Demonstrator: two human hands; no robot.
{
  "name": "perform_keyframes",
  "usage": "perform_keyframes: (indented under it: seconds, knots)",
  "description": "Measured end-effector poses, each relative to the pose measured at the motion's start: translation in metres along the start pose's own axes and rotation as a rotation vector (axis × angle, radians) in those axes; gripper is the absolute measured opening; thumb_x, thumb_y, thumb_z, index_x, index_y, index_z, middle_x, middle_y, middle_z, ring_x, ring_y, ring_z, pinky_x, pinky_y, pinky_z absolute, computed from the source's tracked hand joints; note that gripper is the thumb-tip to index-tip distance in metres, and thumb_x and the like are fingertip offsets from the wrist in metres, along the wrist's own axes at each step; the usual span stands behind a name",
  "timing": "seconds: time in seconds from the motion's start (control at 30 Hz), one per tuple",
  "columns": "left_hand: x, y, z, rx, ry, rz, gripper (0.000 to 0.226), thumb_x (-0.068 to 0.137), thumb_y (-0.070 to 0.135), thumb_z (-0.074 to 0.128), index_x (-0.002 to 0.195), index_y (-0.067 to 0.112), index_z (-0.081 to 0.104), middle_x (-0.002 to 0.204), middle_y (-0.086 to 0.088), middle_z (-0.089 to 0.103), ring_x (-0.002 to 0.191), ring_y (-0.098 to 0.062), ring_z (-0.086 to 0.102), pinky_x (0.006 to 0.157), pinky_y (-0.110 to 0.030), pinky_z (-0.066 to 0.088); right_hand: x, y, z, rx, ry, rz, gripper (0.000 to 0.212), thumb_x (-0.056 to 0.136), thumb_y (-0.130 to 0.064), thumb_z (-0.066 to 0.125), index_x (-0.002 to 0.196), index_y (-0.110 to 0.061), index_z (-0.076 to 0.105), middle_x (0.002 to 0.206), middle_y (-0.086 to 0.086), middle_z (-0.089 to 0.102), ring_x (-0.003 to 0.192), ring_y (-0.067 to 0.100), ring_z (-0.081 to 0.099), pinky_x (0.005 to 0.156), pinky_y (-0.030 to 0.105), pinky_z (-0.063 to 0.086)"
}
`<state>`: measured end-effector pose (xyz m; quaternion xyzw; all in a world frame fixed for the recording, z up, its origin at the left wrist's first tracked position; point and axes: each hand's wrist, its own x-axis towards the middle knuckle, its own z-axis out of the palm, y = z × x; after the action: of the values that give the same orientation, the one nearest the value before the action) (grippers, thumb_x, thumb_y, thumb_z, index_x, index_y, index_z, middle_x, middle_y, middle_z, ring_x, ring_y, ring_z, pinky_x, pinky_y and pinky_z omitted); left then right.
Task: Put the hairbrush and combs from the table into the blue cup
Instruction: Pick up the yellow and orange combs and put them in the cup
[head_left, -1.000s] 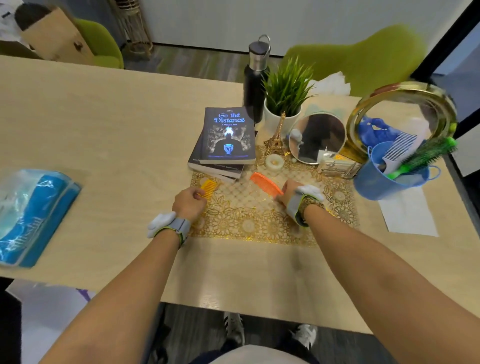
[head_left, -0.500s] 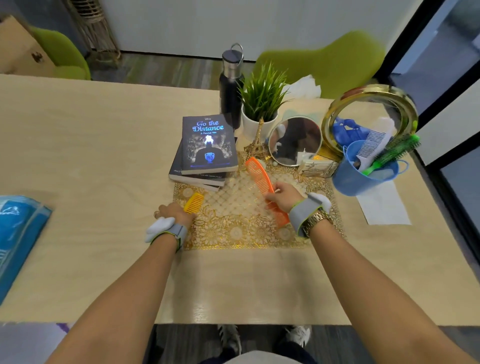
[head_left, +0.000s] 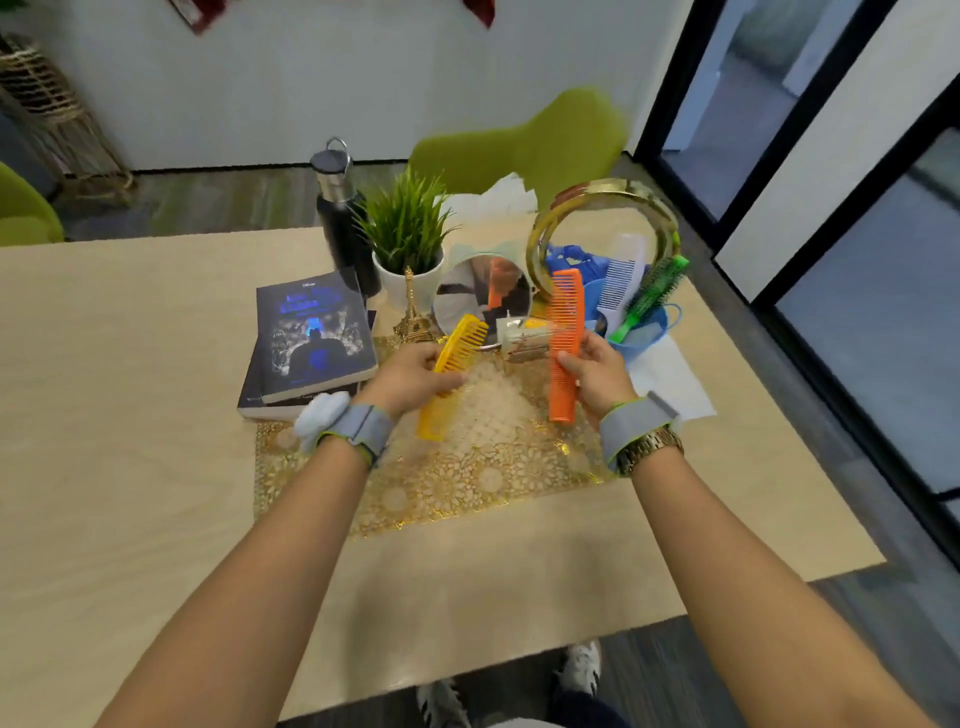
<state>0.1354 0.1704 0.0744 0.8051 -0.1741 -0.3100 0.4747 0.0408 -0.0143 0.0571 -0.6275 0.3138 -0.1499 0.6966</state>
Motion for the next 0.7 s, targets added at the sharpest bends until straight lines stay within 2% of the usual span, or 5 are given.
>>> perform_keyframes:
  seconds: [0.17, 0.33, 0.43, 0.5, 0.7]
  knots:
    - [0.032, 0.059, 0.055, -0.308, -0.04, -0.008, 0.016, 0.085, 0.012, 0.063, 0.074, 0.022, 0.057, 0.055, 0.012, 0.067, 0.052, 0.003, 0.059, 0.056, -0.016, 0.043, 0.013, -0.02, -0.07, 0.124, 0.133, -0.076, 0.02, 0.093, -0.003, 0.043, 0.109, -0.004, 0.054, 0.081, 0.0, 0.055, 0.072, 0.01, 0.051, 0.072, 0.027, 0.045]
    - [0.054, 0.107, 0.109, -0.421, 0.044, 0.009, 0.018, 0.085, 0.009, 0.062, 0.073, 0.021, 0.056, 0.048, 0.015, 0.064, 0.051, 0.003, 0.053, 0.048, -0.015, 0.033, 0.046, -0.047, -0.127, 0.018, 0.271, -0.237, 0.013, 0.086, -0.002, 0.055, 0.097, -0.007, 0.059, 0.076, -0.006, 0.057, 0.055, -0.012, 0.055, 0.054, 0.005, 0.043]
    - [0.062, 0.126, 0.135, -0.511, 0.118, 0.057, 0.019, 0.085, -0.001, 0.06, 0.077, 0.015, 0.057, 0.039, 0.012, 0.061, 0.035, 0.009, 0.052, 0.036, -0.005, 0.035, 0.074, -0.06, -0.145, -0.095, 0.273, -0.269, 0.022, 0.085, 0.0, 0.055, 0.105, 0.003, 0.063, 0.08, 0.001, 0.061, 0.065, 0.003, 0.058, 0.066, 0.015, 0.046]
    - [0.063, 0.13, 0.138, -0.501, 0.159, 0.069, 0.013, 0.084, -0.002, 0.06, 0.091, 0.009, 0.058, 0.058, 0.005, 0.061, 0.035, 0.01, 0.052, 0.036, -0.001, 0.034, 0.087, -0.058, -0.139, -0.164, 0.264, -0.262, 0.023, 0.085, -0.001, 0.055, 0.104, 0.011, 0.062, 0.086, 0.011, 0.061, 0.065, 0.013, 0.054, 0.069, 0.025, 0.047]
    - [0.073, 0.137, 0.149, -0.485, 0.321, 0.069, 0.023, 0.083, 0.001, 0.063, 0.104, 0.01, 0.056, 0.074, 0.002, 0.057, 0.039, 0.014, 0.054, 0.039, -0.001, 0.038, 0.109, -0.039, -0.132, -0.496, 0.113, -0.206, 0.019, 0.08, -0.007, 0.062, 0.094, 0.001, 0.069, 0.09, 0.027, 0.072, 0.076, 0.018, 0.056, 0.068, 0.022, 0.04]
